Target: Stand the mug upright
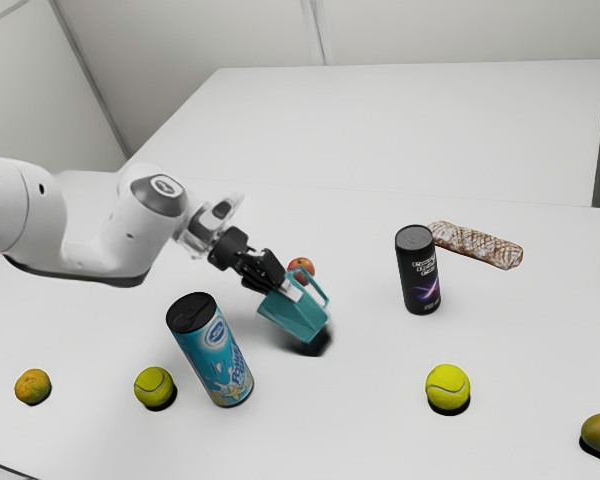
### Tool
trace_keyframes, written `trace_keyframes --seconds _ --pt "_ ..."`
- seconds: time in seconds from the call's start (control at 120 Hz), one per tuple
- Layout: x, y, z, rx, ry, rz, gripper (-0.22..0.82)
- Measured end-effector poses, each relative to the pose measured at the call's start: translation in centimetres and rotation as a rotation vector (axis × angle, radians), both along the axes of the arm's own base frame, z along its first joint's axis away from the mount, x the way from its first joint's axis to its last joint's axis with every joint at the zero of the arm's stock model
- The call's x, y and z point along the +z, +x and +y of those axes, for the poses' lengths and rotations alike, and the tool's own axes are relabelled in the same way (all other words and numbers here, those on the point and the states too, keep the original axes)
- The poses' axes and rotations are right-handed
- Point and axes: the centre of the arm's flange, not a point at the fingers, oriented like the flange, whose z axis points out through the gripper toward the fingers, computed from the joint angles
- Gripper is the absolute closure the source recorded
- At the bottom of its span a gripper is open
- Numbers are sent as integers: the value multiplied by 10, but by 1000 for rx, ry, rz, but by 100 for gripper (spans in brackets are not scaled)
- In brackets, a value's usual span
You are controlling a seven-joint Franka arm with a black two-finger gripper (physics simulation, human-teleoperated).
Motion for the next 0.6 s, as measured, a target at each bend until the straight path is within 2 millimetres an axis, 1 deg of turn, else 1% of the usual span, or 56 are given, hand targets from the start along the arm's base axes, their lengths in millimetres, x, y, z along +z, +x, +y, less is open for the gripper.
trace_keyframes --seconds 0.133,0.175,0.342,0.433,0.6 --pt "35 0 0 -37 43 -77 76" --pt "47 0 2 -62 86 -101 76" --pt "80 6 12 -164 319 -157 77" --pt "92 5 19 -193 440 -166 77" --pt "93 3 30 -221 642 -159 77"
